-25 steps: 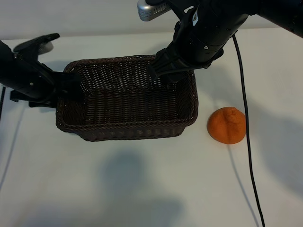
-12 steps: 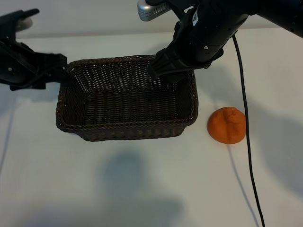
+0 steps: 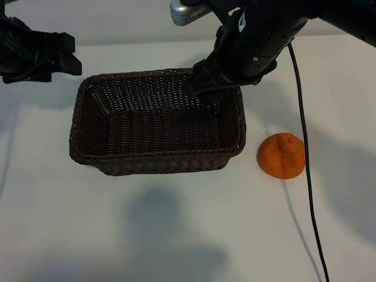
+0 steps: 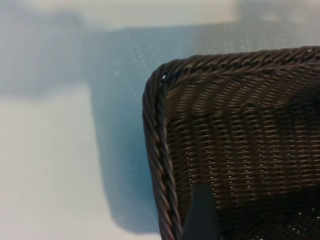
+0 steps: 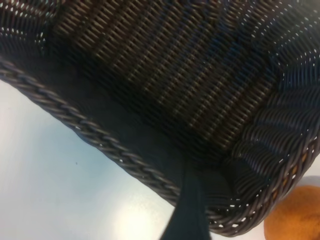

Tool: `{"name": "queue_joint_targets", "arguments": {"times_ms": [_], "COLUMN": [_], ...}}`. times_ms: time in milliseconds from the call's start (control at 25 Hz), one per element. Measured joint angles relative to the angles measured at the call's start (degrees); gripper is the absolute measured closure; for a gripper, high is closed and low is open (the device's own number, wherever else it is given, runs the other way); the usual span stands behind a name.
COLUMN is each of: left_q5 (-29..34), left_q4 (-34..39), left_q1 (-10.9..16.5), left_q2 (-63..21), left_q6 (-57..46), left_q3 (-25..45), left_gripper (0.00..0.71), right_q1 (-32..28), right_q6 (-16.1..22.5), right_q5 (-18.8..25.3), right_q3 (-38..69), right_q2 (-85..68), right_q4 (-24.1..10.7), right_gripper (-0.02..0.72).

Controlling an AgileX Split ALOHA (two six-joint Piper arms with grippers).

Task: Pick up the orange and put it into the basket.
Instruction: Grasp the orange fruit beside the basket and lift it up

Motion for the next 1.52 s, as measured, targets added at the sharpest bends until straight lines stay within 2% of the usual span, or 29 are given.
{"name": "queue_joint_targets", "arguments": {"times_ms": [160,240,400,520,720,920,1040,1280,1400,1520], "left_q5": [0.2,0.2,0.2,0.2,0.2,0.2,0.2,0.2,0.2,0.2], "left_q4": [-0.7,-1.2,-1.3,-1.3,-1.3,-1.3,-1.3,-1.3,-1.3,-1.3], "left_q1": [0.0,0.0,0.0,0.0,0.0,0.0,0.0,0.0,0.0,0.0], "left_q2": [0.0,0.0,0.0,0.0,0.0,0.0,0.0,0.0,0.0,0.0], "left_q6": [0.0,0.0,0.1,0.1,0.1,0.1,0.1,0.1,0.1,0.1], "left_q3": [0.0,0.0,0.0,0.0,0.0,0.0,0.0,0.0,0.0,0.0], "left_gripper": [0.116,0.116,0.117,0.117,0.117,0.117,0.117,0.118,0.118,0.118], "right_q1": [0.0,0.0,-0.6,-2.7,-6.2,-8.1,-8.2,-8.2,-8.2,-8.2], "right_q6": [0.7,3.1,9.1,10.7,10.8,10.7,10.8,12.0,11.9,11.9], "right_q5": [-0.1,0.3,4.4,6.8,9.0,8.4,5.1,-6.5,-9.3,-11.5], "right_q3": [0.0,0.0,0.0,0.0,0.0,5.0,11.3,21.3,22.9,23.7], "right_q2": [0.0,0.0,0.0,0.0,0.0,-0.2,-0.3,-0.3,-0.3,-0.3], "right_q4": [-2.0,-5.3,-16.2,-18.6,-17.8,-17.6,-16.4,-12.2,-10.4,-10.4], "right_gripper": [0.135,0.142,0.145,0.145,0.145,0.145,0.145,0.145,0.146,0.147]}}
